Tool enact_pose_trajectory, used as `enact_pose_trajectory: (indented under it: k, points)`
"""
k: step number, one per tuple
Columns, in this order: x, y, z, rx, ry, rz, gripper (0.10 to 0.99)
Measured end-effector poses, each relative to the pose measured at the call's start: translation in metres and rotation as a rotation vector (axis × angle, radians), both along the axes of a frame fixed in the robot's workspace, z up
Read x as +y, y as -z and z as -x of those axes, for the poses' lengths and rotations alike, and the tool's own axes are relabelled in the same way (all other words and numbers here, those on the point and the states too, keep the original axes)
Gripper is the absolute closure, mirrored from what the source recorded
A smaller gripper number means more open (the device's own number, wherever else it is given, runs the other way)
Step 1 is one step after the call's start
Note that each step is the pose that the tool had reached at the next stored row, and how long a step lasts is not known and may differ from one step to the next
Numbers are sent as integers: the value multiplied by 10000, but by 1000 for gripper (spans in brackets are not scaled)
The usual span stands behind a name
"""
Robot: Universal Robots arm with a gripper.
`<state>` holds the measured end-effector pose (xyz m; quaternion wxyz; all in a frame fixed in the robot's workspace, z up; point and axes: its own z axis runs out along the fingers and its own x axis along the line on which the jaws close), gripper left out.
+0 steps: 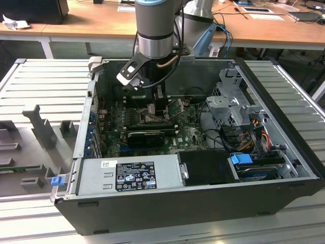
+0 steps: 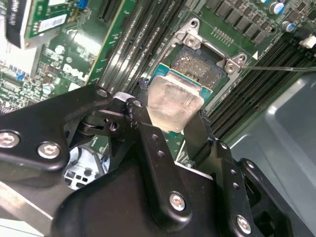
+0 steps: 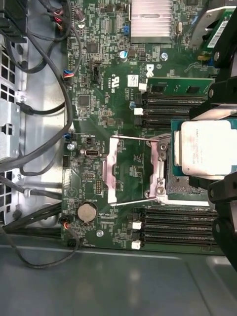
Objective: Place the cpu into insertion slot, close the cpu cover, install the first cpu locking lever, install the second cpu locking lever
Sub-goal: 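Place the cpu into insertion slot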
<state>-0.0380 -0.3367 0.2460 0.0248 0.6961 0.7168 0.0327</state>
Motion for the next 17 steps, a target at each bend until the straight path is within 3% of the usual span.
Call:
enact_pose_trajectory:
  k: [4, 10, 17]
  points:
    - [71, 73, 29, -2, 37, -5, 557]
    - [97, 223, 68, 0, 246, -1, 557]
    - [107, 251, 68, 0, 453, -2, 557]
